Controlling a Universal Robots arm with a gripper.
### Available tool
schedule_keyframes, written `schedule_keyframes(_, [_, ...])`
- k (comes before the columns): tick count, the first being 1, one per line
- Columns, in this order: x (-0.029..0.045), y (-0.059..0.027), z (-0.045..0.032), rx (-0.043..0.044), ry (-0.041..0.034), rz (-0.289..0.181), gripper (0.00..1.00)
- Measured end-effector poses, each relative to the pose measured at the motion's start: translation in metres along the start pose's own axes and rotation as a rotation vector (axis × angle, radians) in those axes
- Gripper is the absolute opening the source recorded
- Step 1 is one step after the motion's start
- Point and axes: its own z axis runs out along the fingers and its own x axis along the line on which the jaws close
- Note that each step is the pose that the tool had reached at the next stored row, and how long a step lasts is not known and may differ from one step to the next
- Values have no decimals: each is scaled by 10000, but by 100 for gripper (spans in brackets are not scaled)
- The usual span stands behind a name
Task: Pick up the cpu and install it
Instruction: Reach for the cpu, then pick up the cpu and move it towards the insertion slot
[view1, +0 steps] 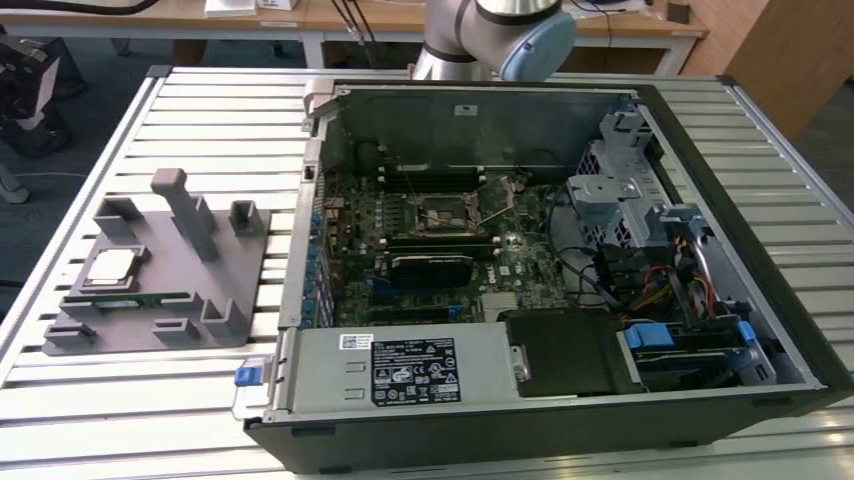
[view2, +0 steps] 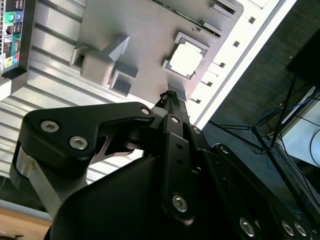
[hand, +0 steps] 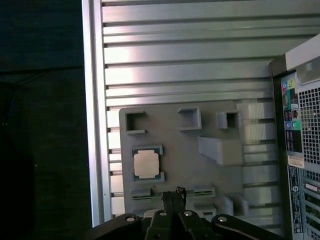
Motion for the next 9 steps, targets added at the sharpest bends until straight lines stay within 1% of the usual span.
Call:
schedule_keyframes(3, [90, -7, 2, 0, 0, 1, 11])
schedule_keyframes(6, [164, -13, 5, -1, -1, 1, 11])
schedule_keyframes(9, [208, -17, 14, 0, 4, 1, 11])
